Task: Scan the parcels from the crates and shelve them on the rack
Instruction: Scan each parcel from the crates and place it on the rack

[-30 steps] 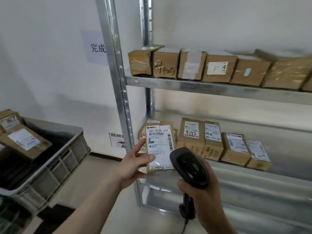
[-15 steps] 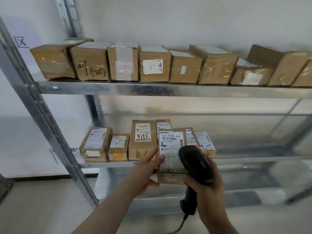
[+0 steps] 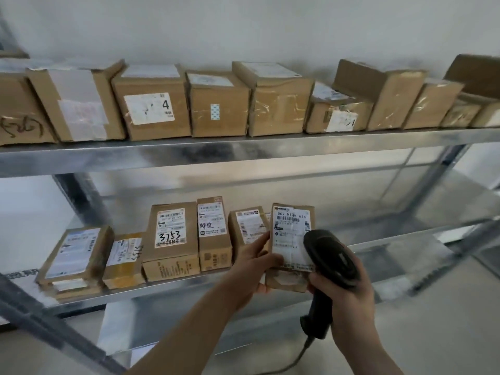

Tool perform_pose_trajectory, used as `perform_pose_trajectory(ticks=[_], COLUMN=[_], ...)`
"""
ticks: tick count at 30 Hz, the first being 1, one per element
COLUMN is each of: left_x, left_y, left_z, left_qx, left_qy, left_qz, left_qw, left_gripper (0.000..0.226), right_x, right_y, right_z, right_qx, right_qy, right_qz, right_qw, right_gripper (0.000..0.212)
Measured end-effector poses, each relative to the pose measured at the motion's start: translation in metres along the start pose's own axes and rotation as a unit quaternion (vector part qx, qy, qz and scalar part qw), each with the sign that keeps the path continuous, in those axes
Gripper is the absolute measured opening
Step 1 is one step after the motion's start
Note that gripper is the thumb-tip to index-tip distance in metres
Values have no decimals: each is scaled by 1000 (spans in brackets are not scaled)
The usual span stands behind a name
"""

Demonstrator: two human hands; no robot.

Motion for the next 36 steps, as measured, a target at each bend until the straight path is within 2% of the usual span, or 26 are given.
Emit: perform_pose_trajectory(ticks=[5, 9, 13, 16, 23, 27, 32, 36], left_x=[-36, -67, -92, -102, -114, -112, -106, -97], left_y=[-57, -102, -139, -161, -185, -194, -203, -207], left_z=[-2, -3, -11, -22, -30, -29, -27, -30], left_qx=[18, 12, 8, 10, 8, 26, 52, 62], left_qy=[-36, -96, -120, -193, -396, -472, -572, -636], left_qz=[42, 67, 129, 170, 249, 283, 272, 276], left_qw=[998, 993, 984, 966, 884, 834, 772, 718], left_gripper=[62, 54, 49, 53, 52, 49, 18, 31], right_x=[38, 69, 97, 111, 123, 122, 118, 114], right_y=[-59, -120, -175, -206, -253, -262, -272, -281], right_z=[-2, 4, 19, 22, 41, 58, 68, 68], right_qx=[-7, -29, -67, -103, -133, -177, -210, -209], right_qy=[4, 5, 27, 28, 83, 64, 43, 33], right_qz=[-13, -59, -78, -111, -167, -165, -185, -221], right_qw=[1000, 998, 994, 988, 973, 968, 959, 952], right_gripper=[66, 64, 67, 68, 64, 62, 61, 57])
Point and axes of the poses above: each hand's wrist, its own y-axis away from the middle knuckle, its own x-axis out of the back of the hand, z = x × y, the point moved 2 cm from there along -y, towards the middle knuckle, and after that the axes turned 5 degrees about -z, right-handed, at the moved point
